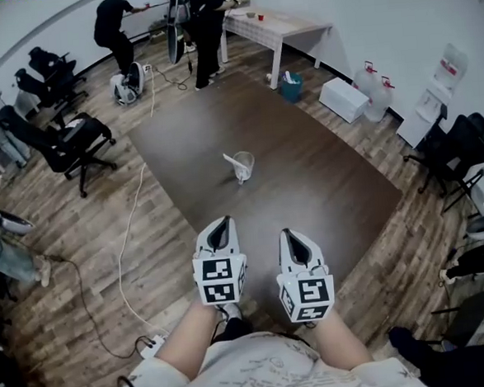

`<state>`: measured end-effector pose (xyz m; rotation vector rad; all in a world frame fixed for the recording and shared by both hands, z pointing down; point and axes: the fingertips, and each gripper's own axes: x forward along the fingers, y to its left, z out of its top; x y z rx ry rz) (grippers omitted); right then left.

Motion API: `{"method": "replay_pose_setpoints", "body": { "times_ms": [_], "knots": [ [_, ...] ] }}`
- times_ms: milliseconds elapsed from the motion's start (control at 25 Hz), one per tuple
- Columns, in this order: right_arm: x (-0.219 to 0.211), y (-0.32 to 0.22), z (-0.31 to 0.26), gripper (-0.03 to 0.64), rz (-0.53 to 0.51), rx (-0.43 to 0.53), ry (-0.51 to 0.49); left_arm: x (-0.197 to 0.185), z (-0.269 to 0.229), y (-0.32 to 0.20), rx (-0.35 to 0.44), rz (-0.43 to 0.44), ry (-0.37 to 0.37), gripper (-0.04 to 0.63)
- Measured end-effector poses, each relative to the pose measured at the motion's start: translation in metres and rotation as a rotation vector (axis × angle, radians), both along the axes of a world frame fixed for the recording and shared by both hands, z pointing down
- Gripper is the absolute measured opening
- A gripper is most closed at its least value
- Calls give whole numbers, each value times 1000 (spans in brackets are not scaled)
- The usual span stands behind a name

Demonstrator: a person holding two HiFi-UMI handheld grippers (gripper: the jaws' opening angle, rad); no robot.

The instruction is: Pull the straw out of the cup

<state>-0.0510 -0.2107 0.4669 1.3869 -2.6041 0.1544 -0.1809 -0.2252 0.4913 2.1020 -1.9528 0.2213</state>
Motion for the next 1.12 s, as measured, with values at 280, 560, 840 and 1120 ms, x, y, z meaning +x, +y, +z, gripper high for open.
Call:
{"method": "replay_pose_setpoints", "body": {
  "times_ms": [280, 560, 840, 1120],
  "knots": [
    [-31, -22, 10, 9, 95, -30, 23, -34, 27, -41, -36, 100, 48, 0],
    [-33, -27, 23, 11, 136, -66, 41, -41, 51, -75, -56, 159, 75, 0],
    [-19, -30, 28, 11, 166, -80, 56, -60, 63, -113, -20, 104, 0, 6],
    [-16, -29, 31, 9, 202, -87, 48, -68, 89, -159, -41, 157, -40, 102]
  ]
}}
